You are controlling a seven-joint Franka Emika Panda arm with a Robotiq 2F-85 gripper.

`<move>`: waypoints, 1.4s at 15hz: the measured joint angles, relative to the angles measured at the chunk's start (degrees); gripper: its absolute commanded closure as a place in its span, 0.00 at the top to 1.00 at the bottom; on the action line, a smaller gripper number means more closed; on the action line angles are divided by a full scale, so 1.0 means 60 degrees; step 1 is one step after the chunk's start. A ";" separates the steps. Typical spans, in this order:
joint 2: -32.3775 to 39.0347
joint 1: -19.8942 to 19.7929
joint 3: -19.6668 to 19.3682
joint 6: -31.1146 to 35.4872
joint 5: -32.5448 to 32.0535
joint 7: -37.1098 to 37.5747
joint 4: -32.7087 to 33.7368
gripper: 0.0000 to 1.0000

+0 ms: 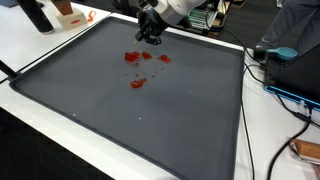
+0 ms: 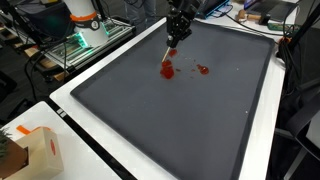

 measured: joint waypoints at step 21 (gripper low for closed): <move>-0.2802 -0.1645 -0.0841 0.2242 0.6559 -0.6809 -0.1012 0.03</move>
